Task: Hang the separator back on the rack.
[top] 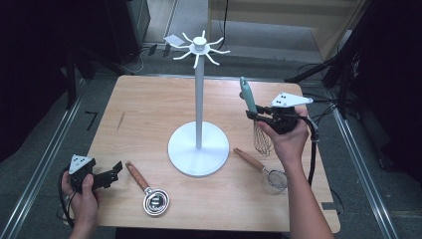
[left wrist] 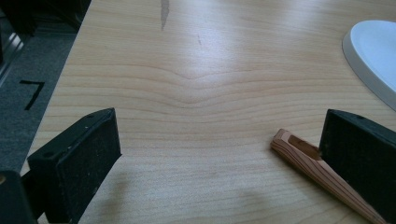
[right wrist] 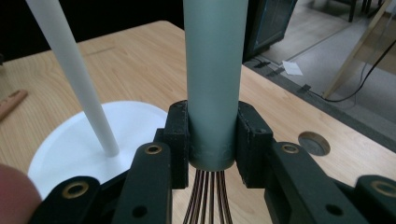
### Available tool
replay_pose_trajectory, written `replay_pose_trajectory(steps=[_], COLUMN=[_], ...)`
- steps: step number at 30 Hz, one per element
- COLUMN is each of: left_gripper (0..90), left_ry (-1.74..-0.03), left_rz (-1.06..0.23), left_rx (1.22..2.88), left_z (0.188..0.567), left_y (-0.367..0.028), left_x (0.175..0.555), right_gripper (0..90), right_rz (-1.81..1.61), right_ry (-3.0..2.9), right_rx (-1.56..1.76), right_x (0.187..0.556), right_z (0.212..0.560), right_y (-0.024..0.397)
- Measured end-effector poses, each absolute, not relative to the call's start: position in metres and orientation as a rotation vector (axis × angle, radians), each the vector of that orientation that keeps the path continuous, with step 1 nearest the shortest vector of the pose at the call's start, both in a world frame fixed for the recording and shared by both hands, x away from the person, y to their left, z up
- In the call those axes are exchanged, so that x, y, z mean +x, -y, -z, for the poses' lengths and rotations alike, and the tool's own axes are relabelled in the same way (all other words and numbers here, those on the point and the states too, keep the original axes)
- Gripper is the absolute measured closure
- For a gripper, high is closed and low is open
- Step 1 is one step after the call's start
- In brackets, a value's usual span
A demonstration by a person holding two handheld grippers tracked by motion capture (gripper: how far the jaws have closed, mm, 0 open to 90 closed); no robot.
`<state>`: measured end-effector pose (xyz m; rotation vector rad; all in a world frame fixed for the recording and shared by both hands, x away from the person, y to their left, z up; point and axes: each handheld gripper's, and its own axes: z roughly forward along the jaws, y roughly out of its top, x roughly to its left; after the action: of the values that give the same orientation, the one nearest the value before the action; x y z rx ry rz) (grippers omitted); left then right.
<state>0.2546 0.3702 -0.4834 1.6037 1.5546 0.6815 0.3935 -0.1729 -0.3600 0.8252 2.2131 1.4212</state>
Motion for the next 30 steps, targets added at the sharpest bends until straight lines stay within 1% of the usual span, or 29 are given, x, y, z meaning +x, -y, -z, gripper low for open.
replay_pose_trajectory(steps=[17, 30], left_gripper=[0.0, 0.0], left_ry=[-1.555, -1.572], left_rz=[-0.688, -0.711], left_rx=[1.603, 1.582], left_z=[0.483, 0.483], left_y=[-0.370, -0.370], left_x=[0.255, 0.254], right_gripper=[70.8, 70.7], right_rz=[-1.620, -1.684], right_ry=[-2.146, -2.113], right_rx=[0.731, 0.646], right_x=[0.371, 0.356], right_z=[0.340, 0.323], right_y=[0.152, 0.141])
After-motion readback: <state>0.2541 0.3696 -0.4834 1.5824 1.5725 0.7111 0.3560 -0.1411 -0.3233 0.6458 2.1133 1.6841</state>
